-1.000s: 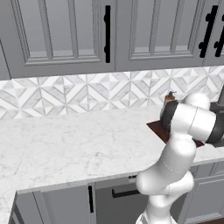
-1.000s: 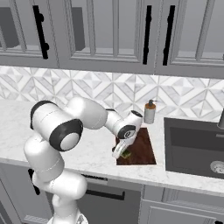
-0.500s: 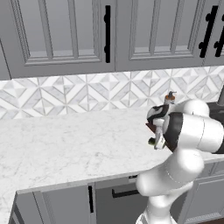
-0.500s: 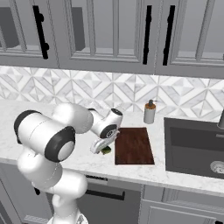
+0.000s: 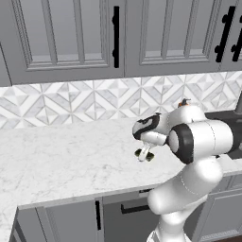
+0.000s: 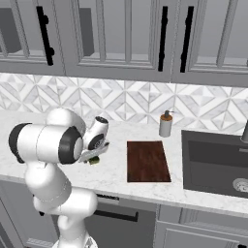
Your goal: Pick up the sponge from the counter and clean the cutting board by briefly scrubbing or pressing down on the cutting board. Once finished, release the sponge.
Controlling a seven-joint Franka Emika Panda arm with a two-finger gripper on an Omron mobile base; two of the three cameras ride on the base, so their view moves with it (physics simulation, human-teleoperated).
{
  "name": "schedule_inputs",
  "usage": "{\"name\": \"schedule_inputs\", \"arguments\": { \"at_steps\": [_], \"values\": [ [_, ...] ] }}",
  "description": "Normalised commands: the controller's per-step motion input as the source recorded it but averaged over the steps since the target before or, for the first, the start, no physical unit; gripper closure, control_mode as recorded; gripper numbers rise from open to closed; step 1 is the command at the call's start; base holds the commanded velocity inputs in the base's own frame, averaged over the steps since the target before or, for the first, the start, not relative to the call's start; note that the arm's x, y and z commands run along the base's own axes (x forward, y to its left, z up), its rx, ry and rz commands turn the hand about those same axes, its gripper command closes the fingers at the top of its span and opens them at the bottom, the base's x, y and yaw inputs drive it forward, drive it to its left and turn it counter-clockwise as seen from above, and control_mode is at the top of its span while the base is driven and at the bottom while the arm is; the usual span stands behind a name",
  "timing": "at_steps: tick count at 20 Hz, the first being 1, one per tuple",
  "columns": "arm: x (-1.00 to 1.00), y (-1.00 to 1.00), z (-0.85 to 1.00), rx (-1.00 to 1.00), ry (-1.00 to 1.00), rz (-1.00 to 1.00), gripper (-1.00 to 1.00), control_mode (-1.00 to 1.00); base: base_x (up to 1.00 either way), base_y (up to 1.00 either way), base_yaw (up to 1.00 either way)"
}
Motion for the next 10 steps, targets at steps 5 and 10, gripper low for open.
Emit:
{"name": "schedule_inputs", "arguments": {
  "at_steps": [5,10],
  "values": [
    [0.21,0.59,-0.3,0.0,0.02,-0.2,-1.0,-1.0,0.0,0.0,0.0],
    [0.0,0.01,-0.05,0.0,0.0,-0.14,-1.0,-1.0,0.0,0.0,0.0]
  ]
}}
